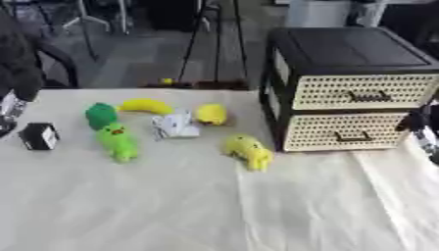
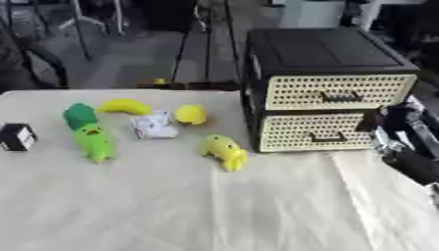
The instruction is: Pick up objects from table and place into drawer.
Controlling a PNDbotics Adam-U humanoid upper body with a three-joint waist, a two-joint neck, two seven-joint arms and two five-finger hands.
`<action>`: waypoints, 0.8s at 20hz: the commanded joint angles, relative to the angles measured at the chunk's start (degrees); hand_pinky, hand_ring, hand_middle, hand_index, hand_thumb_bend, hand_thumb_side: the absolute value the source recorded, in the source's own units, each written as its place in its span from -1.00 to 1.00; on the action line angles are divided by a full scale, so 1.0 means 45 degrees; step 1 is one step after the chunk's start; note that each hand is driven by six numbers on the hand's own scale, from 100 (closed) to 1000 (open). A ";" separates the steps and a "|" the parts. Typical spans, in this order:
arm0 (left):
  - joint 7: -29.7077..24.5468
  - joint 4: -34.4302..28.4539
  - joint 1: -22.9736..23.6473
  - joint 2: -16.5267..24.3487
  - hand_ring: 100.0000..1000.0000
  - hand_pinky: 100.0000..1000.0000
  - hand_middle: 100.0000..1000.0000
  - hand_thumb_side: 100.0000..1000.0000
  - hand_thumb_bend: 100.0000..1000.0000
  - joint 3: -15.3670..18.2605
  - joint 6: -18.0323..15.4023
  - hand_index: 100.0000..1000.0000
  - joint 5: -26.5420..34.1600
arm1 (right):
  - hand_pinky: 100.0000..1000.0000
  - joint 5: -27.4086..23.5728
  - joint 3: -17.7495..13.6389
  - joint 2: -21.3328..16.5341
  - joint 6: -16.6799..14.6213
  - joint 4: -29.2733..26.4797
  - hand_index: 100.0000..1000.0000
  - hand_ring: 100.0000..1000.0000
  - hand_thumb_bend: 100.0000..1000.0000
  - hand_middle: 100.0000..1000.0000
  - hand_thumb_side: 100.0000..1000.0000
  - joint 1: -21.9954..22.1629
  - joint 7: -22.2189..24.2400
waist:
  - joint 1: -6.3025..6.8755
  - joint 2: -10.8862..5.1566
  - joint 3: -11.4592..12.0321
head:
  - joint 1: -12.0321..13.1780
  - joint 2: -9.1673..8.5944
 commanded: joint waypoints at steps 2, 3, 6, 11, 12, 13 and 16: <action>0.0040 -0.0143 -0.0098 0.0209 -0.22 0.33 0.07 0.46 0.26 0.0156 -0.0002 0.42 -0.0032 | -1.00 0.0020 -0.0084 -0.0403 0.0011 -0.0278 -0.06 -1.00 -1.00 -1.00 0.53 -0.0197 -0.0057 | 0.0007 -0.0119 -0.0008 | 0.0003 -0.0109; 0.0039 -0.0144 -0.0097 0.0210 -0.22 0.33 0.07 0.46 0.26 0.0155 -0.0002 0.42 -0.0032 | -1.00 0.0019 -0.0083 -0.0403 0.0010 -0.0279 -0.06 -1.00 -1.00 -1.00 0.53 -0.0196 -0.0057 | 0.0007 -0.0119 -0.0007 | 0.0002 -0.0110; 0.0039 -0.0147 -0.0095 0.0211 -0.22 0.33 0.07 0.46 0.26 0.0156 -0.0001 0.42 -0.0030 | -1.00 0.0021 -0.0085 -0.0407 0.0012 -0.0277 -0.06 -1.00 -1.00 -1.00 0.53 -0.0195 -0.0059 | 0.0003 -0.0119 -0.0002 | -0.0004 -0.0111; 0.0029 -0.0140 -0.0088 0.0210 -0.22 0.33 0.07 0.47 0.26 0.0150 0.0002 0.42 -0.0032 | -1.00 0.0067 -0.0057 -0.0497 0.0026 -0.0180 -0.06 -1.00 -1.00 -1.00 0.53 -0.0249 -0.0027 | -0.0010 -0.0119 0.0021 | -0.0010 -0.0097; 0.0026 -0.0139 -0.0088 0.0211 -0.22 0.33 0.07 0.47 0.26 0.0148 0.0002 0.42 -0.0033 | -1.00 0.0081 -0.0041 -0.0545 0.0030 -0.0112 -0.06 -1.00 -1.00 -1.00 0.54 -0.0295 -0.0005 | -0.0012 -0.0122 0.0026 | -0.0017 -0.0090; 0.0024 -0.0138 -0.0088 0.0212 -0.22 0.33 0.07 0.47 0.26 0.0145 0.0002 0.42 -0.0032 | -1.00 0.0110 -0.0022 -0.0613 0.0033 0.0001 -0.06 -1.00 -1.00 -1.00 0.53 -0.0368 0.0017 | -0.0016 -0.0128 0.0030 | -0.0026 -0.0086; 0.0012 -0.0135 -0.0083 0.0213 -0.22 0.33 0.07 0.47 0.26 0.0134 0.0000 0.42 -0.0030 | -1.00 0.0260 0.0061 -0.0828 0.0013 0.0555 -0.06 -1.00 -1.00 -1.00 0.54 -0.0657 0.0058 | -0.0016 -0.0142 0.0043 | -0.0039 -0.0086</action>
